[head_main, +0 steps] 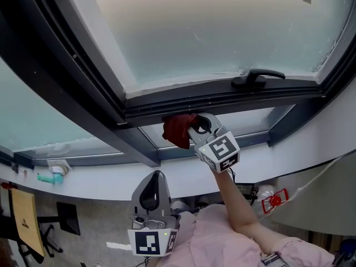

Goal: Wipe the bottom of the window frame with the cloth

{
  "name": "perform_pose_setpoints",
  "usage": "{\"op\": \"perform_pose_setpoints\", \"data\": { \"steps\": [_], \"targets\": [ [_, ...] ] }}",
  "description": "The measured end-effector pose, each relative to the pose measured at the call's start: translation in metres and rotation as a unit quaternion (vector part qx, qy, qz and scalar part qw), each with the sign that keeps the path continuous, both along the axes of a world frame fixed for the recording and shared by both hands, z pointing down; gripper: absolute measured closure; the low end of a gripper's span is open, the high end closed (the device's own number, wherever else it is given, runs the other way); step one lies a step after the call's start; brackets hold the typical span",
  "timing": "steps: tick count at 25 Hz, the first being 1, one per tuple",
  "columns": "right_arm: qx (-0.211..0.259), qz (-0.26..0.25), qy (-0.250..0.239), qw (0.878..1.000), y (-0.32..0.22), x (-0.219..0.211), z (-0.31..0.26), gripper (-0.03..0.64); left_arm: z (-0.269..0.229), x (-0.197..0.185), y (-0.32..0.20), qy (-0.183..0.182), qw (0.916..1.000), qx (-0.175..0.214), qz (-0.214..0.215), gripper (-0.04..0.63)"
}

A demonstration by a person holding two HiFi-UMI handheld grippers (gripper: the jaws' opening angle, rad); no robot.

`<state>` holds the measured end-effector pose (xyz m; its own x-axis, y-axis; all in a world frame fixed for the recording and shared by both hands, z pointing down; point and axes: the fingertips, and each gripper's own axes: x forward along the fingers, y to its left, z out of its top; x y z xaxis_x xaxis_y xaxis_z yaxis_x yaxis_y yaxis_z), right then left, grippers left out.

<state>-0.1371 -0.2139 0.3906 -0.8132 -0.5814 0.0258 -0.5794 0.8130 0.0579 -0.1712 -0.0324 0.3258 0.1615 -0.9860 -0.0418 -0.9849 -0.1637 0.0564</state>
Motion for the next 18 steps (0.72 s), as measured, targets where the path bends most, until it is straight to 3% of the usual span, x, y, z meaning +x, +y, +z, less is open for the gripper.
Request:
{"op": "perform_pose_setpoints", "data": {
  "steps": [18],
  "targets": [
    [0.006,0.034,0.012,0.999,-0.007,0.027,0.000,0.554,-0.001,0.004,-0.006,-0.001,0.9999,0.000,0.014,0.598]
  ]
}}
